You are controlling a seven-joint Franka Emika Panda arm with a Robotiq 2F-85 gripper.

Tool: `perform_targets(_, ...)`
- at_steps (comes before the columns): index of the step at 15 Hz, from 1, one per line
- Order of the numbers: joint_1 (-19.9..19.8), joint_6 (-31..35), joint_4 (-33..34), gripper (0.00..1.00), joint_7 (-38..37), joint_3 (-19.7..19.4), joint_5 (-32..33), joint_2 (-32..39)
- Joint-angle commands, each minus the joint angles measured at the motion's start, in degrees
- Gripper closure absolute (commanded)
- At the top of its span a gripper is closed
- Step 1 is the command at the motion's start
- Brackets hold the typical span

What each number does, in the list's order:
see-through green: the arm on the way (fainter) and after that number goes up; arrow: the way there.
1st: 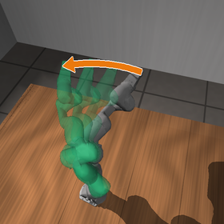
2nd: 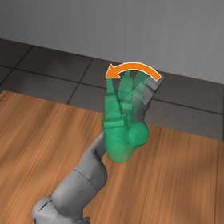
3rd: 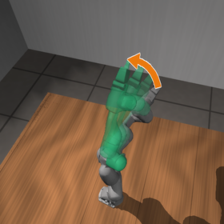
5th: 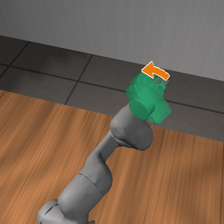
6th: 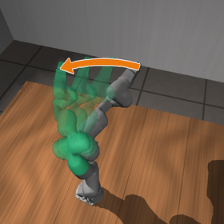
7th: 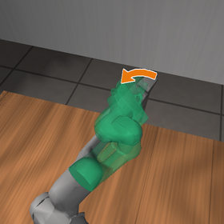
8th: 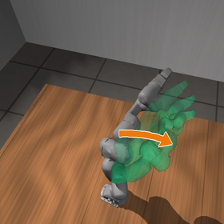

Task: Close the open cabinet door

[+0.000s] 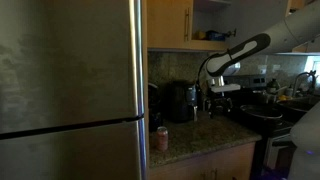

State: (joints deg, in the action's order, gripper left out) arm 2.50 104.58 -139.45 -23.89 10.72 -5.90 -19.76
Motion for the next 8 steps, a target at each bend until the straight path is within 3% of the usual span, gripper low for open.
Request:
perform_targets(1,0.5,-0.1,0.1,0.00,-0.1,-0.5,0.2,0.0)
perform_targets(3,0.5,-0.1,0.1,0.00,-0.1,-0.5,0.2,0.0)
perform_targets(5,-1.9,1.2,0.3,0.00,-8.8,0.1,2.8,2.8)
perform_targets(8,-4.3,2.3,-5.3,0.00,-14.3,-2.9,3.7,-1.9)
